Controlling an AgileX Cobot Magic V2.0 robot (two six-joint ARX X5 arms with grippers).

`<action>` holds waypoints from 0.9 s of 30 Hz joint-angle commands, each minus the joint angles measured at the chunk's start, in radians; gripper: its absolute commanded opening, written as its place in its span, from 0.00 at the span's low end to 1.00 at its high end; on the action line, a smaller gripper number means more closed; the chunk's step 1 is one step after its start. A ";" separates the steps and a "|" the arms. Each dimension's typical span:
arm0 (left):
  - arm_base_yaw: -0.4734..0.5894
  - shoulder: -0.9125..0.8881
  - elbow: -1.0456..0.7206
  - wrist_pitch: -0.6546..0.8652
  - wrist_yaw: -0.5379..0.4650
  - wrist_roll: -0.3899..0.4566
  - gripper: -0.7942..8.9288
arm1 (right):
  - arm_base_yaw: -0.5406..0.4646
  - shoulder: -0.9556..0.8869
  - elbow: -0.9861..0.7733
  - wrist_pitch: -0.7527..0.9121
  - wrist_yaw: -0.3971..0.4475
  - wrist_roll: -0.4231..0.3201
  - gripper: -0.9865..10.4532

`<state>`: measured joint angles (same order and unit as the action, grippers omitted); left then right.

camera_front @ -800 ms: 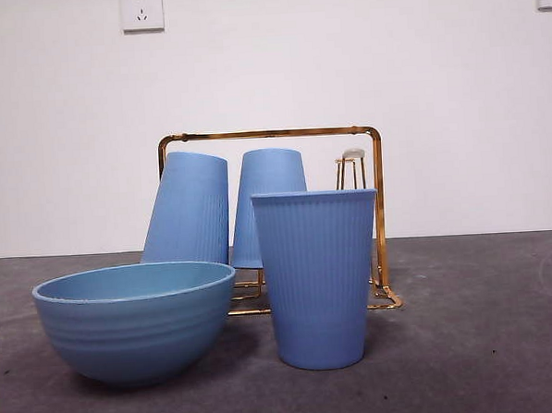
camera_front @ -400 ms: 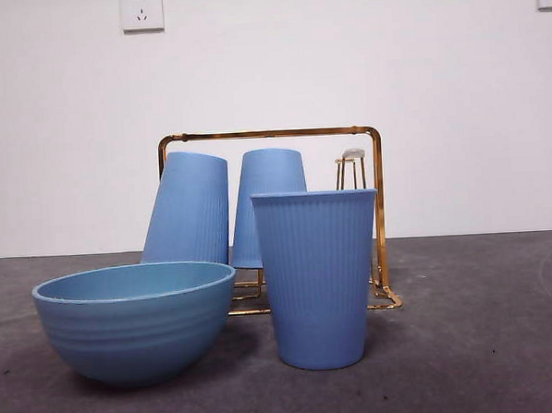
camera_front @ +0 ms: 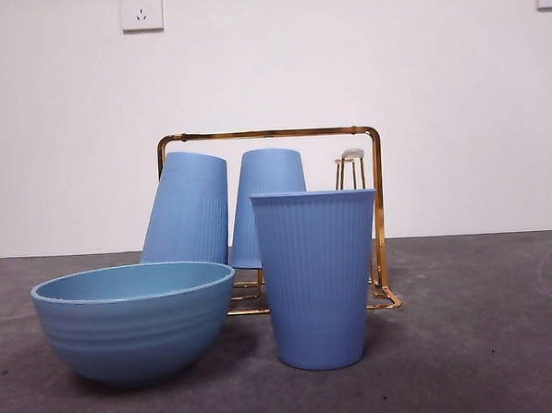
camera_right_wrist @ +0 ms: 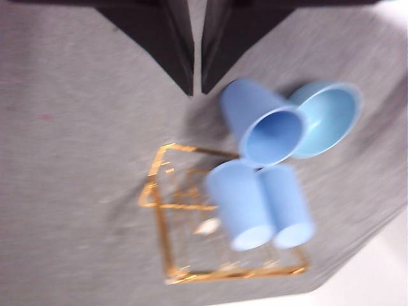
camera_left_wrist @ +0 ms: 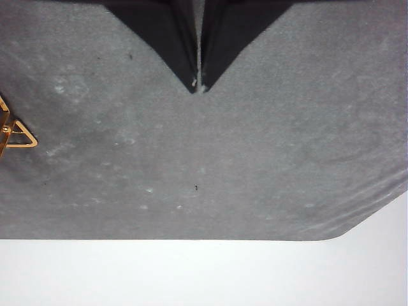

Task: Right arm lift cup from the cupboard, then place it on the right of the bowl

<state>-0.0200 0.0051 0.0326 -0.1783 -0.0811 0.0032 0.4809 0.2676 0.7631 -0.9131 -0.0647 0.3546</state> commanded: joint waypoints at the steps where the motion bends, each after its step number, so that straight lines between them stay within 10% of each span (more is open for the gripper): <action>1: 0.002 -0.002 -0.020 -0.008 0.003 -0.005 0.09 | -0.073 -0.017 -0.032 0.063 0.011 -0.016 0.10; 15: 0.002 -0.002 -0.020 -0.008 0.003 -0.005 0.09 | -0.392 -0.231 -0.580 0.706 0.145 -0.377 0.10; 27: 0.002 -0.002 -0.020 -0.008 0.003 -0.006 0.09 | -0.425 -0.264 -0.752 0.751 0.144 -0.405 0.10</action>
<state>-0.0196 0.0051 0.0326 -0.1787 -0.0799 0.0006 0.0566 0.0071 0.0158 -0.1600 0.0788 -0.0406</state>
